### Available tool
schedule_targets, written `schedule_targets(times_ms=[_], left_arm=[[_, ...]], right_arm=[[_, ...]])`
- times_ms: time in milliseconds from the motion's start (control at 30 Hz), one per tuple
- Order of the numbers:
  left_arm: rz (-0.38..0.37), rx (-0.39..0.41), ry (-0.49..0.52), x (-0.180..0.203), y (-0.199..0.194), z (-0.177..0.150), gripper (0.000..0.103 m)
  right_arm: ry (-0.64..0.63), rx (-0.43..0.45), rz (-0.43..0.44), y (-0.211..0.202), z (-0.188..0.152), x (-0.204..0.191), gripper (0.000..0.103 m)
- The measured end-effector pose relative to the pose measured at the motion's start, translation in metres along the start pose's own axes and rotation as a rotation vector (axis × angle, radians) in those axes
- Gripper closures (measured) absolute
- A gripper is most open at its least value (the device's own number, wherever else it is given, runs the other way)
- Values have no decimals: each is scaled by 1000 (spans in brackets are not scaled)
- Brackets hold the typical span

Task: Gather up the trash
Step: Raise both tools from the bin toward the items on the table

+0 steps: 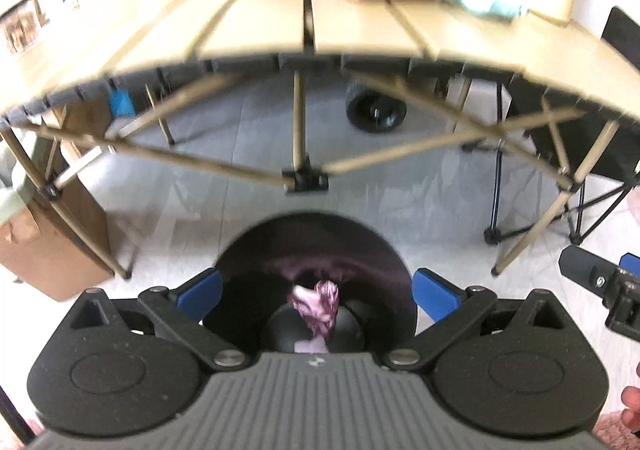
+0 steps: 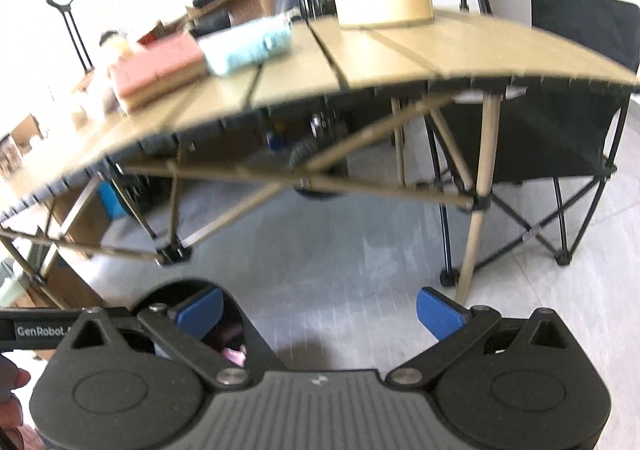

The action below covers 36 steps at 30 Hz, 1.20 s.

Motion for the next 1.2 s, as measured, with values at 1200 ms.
schedule_targets(times_ms=[1200], left_arm=[[9, 416, -49, -16, -51, 125, 0]], right_arm=[[-98, 408, -18, 19, 153, -36, 0]])
Point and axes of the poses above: each gripper's, at about its wrist camera, not at the fingertips, and y roughly the way its jaws point, x to its right, z to its top, the point moved 2 cm from there along y, roughly the way its jaws point, and after that the axes turned 5 degrees about -y, right-handed, at the moved point
